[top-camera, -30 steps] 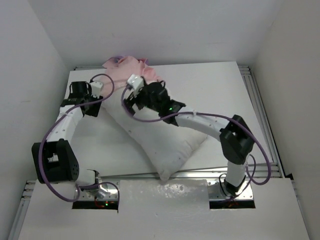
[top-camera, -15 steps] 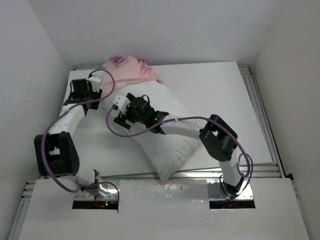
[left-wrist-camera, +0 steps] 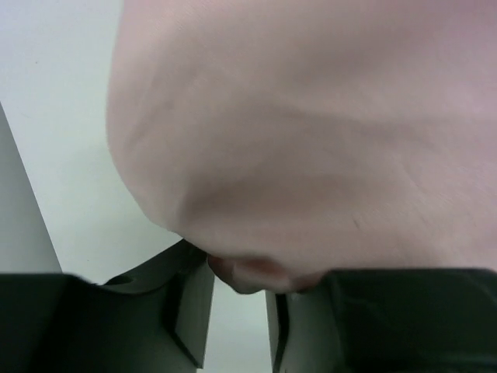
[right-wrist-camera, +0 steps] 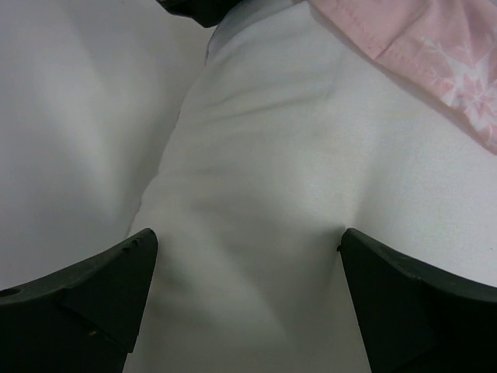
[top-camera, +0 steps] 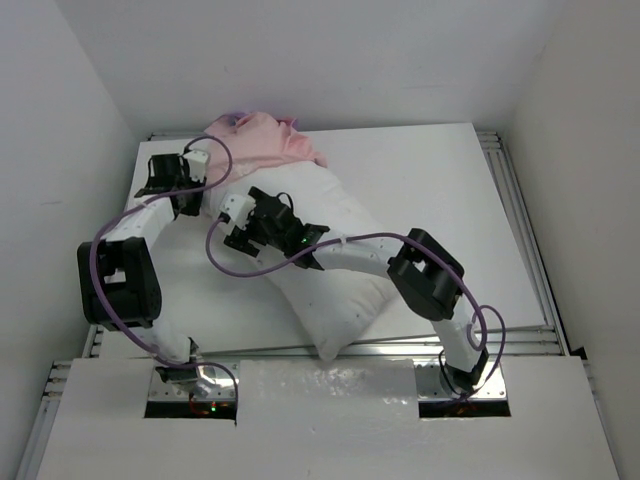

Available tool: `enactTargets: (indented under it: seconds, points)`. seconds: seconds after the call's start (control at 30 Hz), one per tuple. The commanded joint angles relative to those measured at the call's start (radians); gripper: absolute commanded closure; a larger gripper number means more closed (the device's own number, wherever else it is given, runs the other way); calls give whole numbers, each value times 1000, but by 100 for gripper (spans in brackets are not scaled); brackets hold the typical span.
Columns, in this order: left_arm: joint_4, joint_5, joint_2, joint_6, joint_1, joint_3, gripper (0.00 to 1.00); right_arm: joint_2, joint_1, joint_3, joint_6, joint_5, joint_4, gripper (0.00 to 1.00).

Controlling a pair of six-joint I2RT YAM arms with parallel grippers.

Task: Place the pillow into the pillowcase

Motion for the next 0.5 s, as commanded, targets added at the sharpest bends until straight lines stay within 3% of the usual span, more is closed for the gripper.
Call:
enactTargets:
  seconds: [0.0, 0.13, 0.2, 0.3, 0.47]
  points:
    - [44, -3, 3, -32, -1, 51, 70, 12, 1, 26, -37, 71, 25, 1]
    - [41, -38, -18, -40, -1, 53, 52, 5, 2, 26, -28, 59, 20, 1]
    - [39, -38, -36, -37, -1, 43, 48, 2, 2, 26, -22, 53, 20, 1]
    - [67, -38, -47, -38, -1, 31, 48, 2, 2, 27, -19, 33, 28, 1]
    - [105, -4, -23, -32, -1, 26, 61, 34, 10, 50, -31, -10, 20, 1]
